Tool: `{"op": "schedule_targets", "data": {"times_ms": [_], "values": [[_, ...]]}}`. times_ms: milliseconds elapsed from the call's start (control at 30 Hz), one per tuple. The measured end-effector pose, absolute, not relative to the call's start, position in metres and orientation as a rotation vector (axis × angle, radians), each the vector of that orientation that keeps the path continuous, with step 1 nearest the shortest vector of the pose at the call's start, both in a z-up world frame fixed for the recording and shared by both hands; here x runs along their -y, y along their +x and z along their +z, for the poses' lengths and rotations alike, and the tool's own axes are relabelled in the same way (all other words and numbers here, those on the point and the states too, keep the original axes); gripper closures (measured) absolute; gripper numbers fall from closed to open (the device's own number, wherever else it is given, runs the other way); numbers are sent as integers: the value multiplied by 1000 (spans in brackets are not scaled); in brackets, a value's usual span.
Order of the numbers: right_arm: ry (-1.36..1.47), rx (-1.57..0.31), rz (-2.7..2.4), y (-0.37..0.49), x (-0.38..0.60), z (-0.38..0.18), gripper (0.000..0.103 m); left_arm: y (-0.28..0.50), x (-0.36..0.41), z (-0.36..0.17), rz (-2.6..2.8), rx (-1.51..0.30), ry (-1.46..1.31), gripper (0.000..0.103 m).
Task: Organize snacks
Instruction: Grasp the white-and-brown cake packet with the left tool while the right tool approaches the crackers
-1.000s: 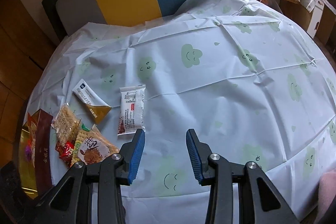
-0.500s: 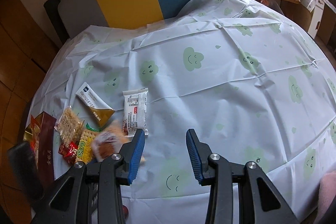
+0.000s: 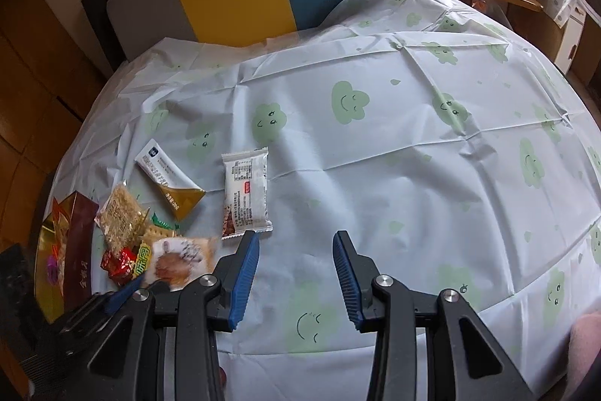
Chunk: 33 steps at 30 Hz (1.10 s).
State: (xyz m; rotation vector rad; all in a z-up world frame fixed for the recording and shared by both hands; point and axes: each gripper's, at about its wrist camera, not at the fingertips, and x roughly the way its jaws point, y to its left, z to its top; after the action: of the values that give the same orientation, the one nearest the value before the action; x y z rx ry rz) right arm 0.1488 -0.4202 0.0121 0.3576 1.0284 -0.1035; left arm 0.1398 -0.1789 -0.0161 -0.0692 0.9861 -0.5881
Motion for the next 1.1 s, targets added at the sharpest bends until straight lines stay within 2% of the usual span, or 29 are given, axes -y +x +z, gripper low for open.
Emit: {"op": "schedule_targets", "data": {"times_ms": [333,400,467,533,700,767,800,833,933,1100], "values": [[309,-1065,-118,150,413,5,62,102,125,-20,-552,-1000,-36,85],[295,-1069,-119,150,411,4,62,100,118,-25,-544,-1016,-51,76],[279,-1076,-126,150,409,2,62,101,116,-29,-536,-1026,-64,49],[268,-1082,-128,151,408,1,62,101,119,-33,-536,-1029,-68,38],[251,-1084,-136,151,407,-1,62,93,142,-37,-544,-1012,46,27],[246,-1088,-140,152,407,-2,62,88,152,-42,-544,-998,127,27],[244,-1090,-140,153,407,-2,62,87,157,-47,-538,-999,176,31],[241,-1092,-138,153,406,-3,62,86,159,-51,-570,-1005,195,44],[219,-1096,-129,154,402,-3,62,83,152,-50,-569,-973,176,51],[141,-1053,-77,152,383,4,62,69,127,-48,-543,-937,164,51]]}}
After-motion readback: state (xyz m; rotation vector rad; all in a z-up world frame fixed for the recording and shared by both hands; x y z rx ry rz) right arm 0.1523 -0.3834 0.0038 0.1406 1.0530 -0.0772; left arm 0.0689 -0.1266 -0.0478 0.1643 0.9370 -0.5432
